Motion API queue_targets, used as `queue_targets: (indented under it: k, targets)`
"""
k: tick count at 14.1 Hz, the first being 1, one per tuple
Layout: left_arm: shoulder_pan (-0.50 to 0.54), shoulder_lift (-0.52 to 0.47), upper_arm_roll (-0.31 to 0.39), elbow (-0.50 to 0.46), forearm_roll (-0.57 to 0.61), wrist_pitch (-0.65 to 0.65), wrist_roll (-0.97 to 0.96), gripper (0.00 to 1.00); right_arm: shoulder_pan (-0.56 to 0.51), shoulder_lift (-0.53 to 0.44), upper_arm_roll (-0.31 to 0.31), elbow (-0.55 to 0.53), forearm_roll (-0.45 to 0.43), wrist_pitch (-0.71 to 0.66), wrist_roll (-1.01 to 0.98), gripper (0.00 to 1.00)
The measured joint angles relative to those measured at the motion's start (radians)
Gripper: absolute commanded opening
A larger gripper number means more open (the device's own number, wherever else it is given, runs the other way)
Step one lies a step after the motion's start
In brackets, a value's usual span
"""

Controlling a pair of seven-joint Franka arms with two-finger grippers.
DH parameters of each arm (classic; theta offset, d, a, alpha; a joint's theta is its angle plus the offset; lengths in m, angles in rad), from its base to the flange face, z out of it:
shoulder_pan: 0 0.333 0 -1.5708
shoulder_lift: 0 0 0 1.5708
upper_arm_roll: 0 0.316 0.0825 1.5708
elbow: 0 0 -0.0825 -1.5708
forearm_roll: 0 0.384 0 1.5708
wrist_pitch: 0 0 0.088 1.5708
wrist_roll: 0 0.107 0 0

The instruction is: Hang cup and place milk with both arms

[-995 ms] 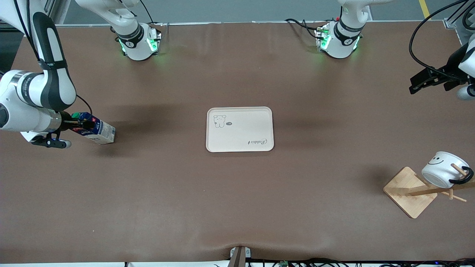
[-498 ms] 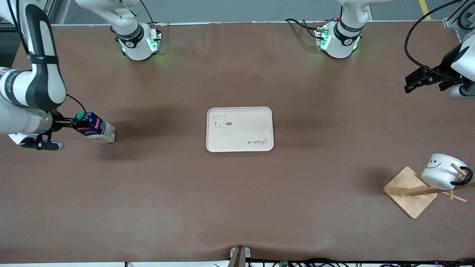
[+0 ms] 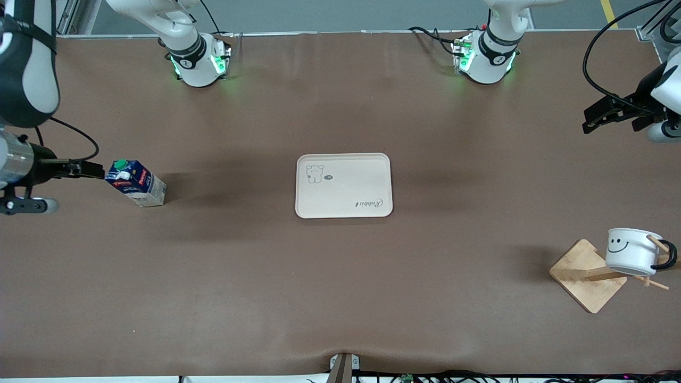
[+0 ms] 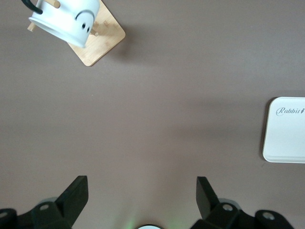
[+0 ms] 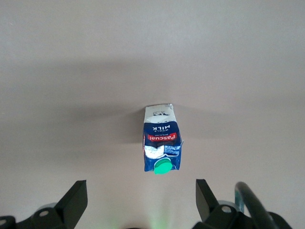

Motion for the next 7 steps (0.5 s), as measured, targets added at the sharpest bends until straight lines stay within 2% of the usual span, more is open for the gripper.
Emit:
queue_targets:
  k: [4, 6, 7]
  targets:
    - [0.009, 0.0, 0.0, 0.0, 0.0, 0.001, 0.0, 1.0, -0.002, -0.001, -0.005, 0.058, 0.032, -0.008, -0.008, 1.0]
    - [0.016, -0.001, 0.0, -0.001, -0.001, 0.001, 0.002, 1.0, -0.006, -0.032, -0.008, 0.044, 0.042, 0.005, -0.014, 1.0]
    - [0.017, -0.002, 0.0, -0.002, -0.001, 0.001, 0.002, 1.0, -0.013, -0.064, -0.009, 0.003, 0.05, 0.049, -0.024, 1.0]
